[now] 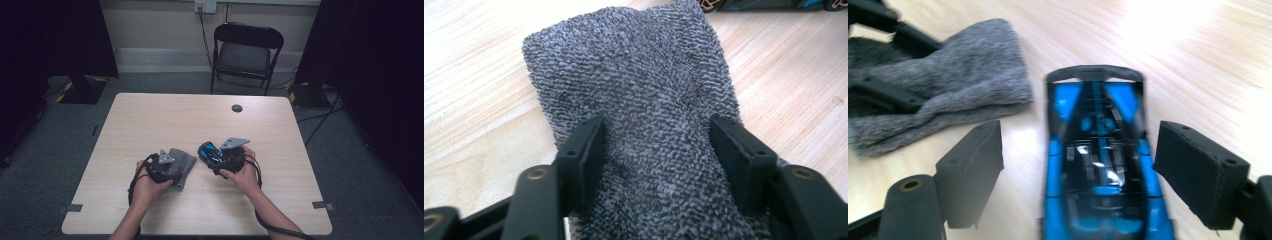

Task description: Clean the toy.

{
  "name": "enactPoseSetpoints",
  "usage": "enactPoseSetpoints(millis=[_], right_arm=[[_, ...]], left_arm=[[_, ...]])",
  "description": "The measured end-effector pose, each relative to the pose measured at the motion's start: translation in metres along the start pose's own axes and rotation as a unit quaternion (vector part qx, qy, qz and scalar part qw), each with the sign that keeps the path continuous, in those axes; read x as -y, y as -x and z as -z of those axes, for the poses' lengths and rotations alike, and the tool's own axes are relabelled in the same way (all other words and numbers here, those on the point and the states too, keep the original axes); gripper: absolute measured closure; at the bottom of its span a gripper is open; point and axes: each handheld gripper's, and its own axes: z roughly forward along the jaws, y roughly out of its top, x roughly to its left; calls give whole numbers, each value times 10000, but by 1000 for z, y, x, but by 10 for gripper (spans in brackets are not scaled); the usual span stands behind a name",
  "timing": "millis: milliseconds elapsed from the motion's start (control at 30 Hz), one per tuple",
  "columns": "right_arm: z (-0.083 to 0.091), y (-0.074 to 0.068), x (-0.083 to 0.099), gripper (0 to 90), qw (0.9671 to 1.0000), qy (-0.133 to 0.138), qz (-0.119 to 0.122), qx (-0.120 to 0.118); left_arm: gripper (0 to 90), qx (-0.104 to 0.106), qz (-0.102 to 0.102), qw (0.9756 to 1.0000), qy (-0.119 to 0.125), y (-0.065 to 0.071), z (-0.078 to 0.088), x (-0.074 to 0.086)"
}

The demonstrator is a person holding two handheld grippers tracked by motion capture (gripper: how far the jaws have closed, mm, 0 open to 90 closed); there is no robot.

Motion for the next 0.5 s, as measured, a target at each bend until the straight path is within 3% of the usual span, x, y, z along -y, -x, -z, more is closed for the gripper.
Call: enactPoseSetpoints(millis=[133,233,500], right_arm=[[-7,9,-2,176,9999,-117,-6,91],[-16,12,-4,166,9998,-201,-39,15],[-38,15,-7,154,9990,-424,-64,-95]], left_arm=[[532,29,-93,10000,-6,-3,3,1],[635,-10,-160,9999,15,-5,4,2],[677,110,2,9999,50,-7,4,3]])
